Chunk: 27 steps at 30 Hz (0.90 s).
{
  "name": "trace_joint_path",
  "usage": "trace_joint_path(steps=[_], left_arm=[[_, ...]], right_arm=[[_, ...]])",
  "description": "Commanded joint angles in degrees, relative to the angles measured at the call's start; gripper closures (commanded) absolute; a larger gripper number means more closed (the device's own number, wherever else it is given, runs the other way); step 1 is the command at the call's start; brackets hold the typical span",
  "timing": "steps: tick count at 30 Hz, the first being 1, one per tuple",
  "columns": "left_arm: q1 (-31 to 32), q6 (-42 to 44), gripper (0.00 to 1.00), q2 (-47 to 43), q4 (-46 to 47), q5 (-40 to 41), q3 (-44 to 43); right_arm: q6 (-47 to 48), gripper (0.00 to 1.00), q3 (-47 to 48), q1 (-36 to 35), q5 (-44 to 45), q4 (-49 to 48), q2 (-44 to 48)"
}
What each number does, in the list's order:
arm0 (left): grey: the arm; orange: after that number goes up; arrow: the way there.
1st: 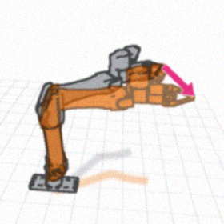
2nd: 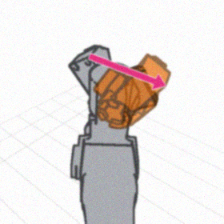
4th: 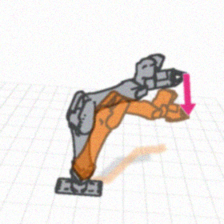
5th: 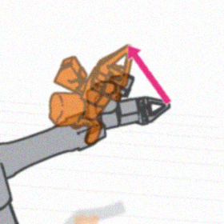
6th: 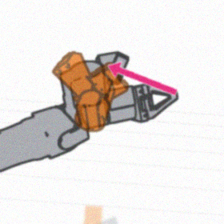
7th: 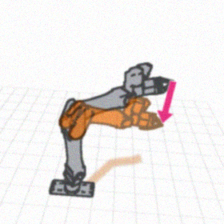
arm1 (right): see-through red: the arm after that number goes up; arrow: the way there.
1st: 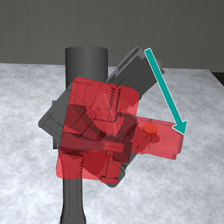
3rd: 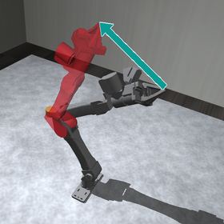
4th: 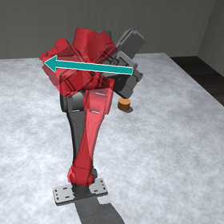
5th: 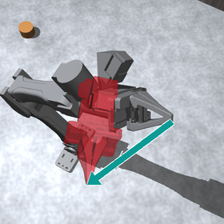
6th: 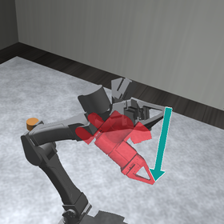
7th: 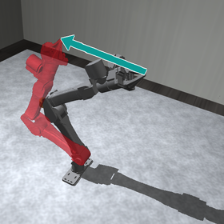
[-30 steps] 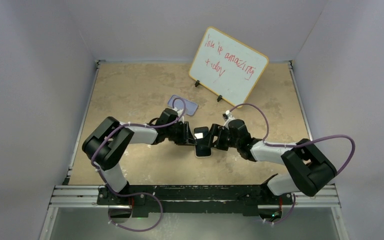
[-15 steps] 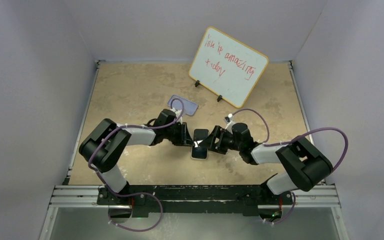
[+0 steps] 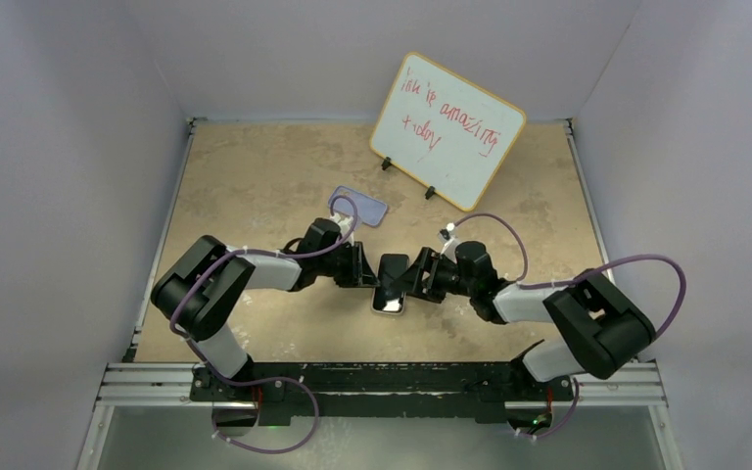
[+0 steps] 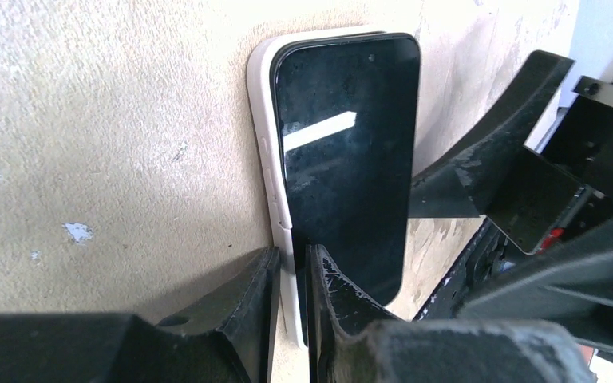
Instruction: Put the phone into the phone case
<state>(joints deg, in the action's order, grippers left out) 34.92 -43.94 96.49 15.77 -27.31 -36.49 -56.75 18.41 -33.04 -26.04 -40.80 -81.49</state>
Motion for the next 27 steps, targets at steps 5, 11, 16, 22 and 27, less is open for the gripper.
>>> trace_joint_path(steps=[5,11,16,22,27], left_arm=[[1.4,-2.8,0.8,0.3,3.8,-4.6,3.5],[1.4,-2.4,0.83,-1.6,0.6,-2.7,4.3],[2.8,-5.3,0.86,-2.0,5.2,-4.1,6.9],[4.2,-8.1,0.87,-1.2,8.6,-4.5,7.9],[4.4,-8.0,0.9,-2.2,8.6,-4.2,8.2]], right_arm=[[-4.9,0.33,2.4,-0.9,-2.2,-14.8,-4.1],[-8.0,0.34,0.1,-0.9,-0.4,-20.6,-2.6],[-5.3,0.34,0.8,-0.9,2.1,-14.2,0.7],[-2.3,0.34,2.1,-0.9,4.8,-2.6,2.3],[0.8,0.34,3.1,-0.9,7.5,2.7,3.4]])
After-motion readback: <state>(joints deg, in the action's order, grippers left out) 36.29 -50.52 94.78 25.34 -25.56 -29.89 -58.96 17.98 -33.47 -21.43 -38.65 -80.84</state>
